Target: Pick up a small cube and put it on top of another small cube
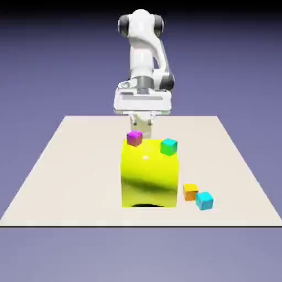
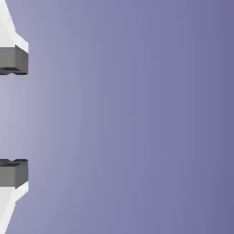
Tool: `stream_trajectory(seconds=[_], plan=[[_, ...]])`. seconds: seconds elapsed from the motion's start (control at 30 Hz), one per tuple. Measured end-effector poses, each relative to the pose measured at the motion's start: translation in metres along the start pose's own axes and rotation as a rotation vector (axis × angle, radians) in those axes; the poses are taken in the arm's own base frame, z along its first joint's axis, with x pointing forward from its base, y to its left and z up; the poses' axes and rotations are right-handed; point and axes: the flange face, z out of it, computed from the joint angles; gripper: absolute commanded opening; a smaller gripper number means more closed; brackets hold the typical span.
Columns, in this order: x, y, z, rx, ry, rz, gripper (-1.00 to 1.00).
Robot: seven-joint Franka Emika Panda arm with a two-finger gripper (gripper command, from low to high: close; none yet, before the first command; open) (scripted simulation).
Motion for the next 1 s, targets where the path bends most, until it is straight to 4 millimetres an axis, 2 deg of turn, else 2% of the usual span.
stream_trajectory(seconds=[0.17,0.37,0.5,0.7,1.0], plan=[[-0.019,-0.034,0.052,-0.124,-0.161,-0.038,0.0],[-0.058,-0.068,0.114,-0.276,-0.347,-0.082,0.0],[-0.094,-0.089,0.153,-0.377,-0.467,-0.117,0.0],[-0.152,-0.107,0.205,-0.536,-0.636,-0.155,0.0],[-0.253,-0.123,0.264,-0.773,-0.872,-0.217,0.0]])
